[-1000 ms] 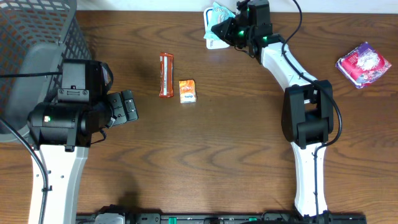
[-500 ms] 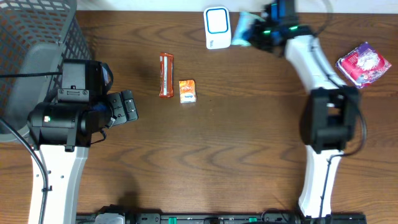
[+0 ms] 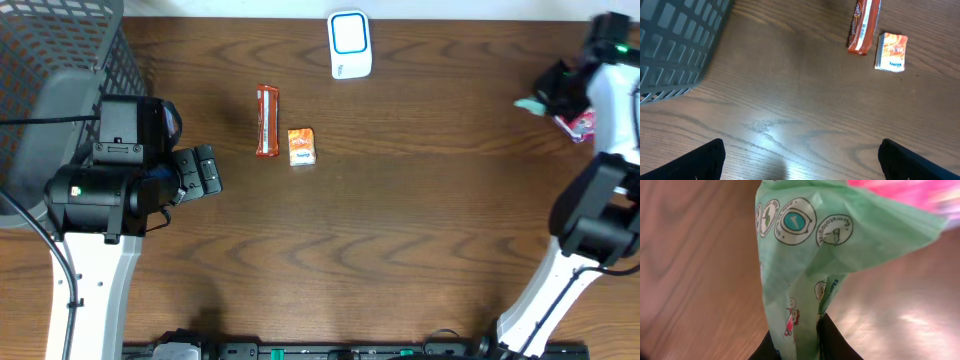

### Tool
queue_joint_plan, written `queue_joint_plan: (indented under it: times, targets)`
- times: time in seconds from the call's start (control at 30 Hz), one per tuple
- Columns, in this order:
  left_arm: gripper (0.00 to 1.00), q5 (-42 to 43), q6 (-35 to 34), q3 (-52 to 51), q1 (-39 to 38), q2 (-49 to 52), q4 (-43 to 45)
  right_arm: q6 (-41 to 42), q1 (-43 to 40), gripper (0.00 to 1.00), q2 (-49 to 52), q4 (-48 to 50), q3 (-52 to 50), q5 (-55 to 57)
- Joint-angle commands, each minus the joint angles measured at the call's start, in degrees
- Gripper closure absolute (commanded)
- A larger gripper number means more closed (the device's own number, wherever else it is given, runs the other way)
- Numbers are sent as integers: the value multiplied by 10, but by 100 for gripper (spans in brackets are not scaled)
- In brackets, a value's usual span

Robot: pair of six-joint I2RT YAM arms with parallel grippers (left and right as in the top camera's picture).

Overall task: Scan the item barcode
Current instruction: 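Carry the green packet to the far right beside the pink bag, release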

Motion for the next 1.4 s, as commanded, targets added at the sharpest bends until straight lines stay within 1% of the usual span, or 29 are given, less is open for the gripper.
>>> queue_joint_plan:
  times: [0.0, 0.07, 0.23, 0.3, 0.4, 0.47, 0.57, 0.8, 0.87, 0.93, 1.0, 1.07, 1.1, 1.27, 1.3, 1.37]
  targets:
    - [2, -1, -7, 2, 1, -1, -1, 25, -37, 99, -8, -8, 6, 19]
    - [2, -1, -7, 2, 1, -1, -1, 24, -56, 99, -8, -12, 6, 29]
    - [2, -1, -7, 2, 1, -1, -1, 23, -97, 99, -8, -31, 6, 95]
    - [2, -1, -7, 2, 1, -1, -1, 3, -106, 99, -8, -31, 4, 102]
    - [2, -1, -7, 2, 1, -1, -1, -61, -112, 99, -2, -17, 3, 102]
    - [2, -1, -7, 2, 1, -1, -1, -70, -112, 99, 4, -13, 3, 106]
    - [2, -1, -7, 2, 1, -1, -1, -69, -112, 99, 16, -10, 3, 105]
    - [2, -1, -7, 2, 1, -1, -1, 4, -119, 99, 54, -20, 3, 110]
    - [2, -1, -7, 2, 1, -1, -1, 10, -120, 99, 61, -20, 3, 109]
    - [2, -1, -7, 2, 1, -1, -1, 9, -120, 99, 67, -14, 3, 105]
    - [2, -1, -7, 2, 1, -1, -1, -21, -119, 99, 75, -2, 3, 81]
    - [2, -1, -7, 2, 1, -1, -1, -68, -115, 99, 80, 18, 3, 22]
    - [2, -1, -7, 2, 1, -1, -1, -75, -113, 99, 82, 22, 3, 3]
    - [2, -1, -7, 2, 1, -1, -1, -83, -99, 99, 82, 36, 3, -37]
    - [2, -1, -7, 2, 1, -1, -1, -89, -96, 98, 82, 38, 3, -44]
    - [2, -1, -7, 2, 1, -1, -1, -93, -92, 94, 82, 37, 3, -45]
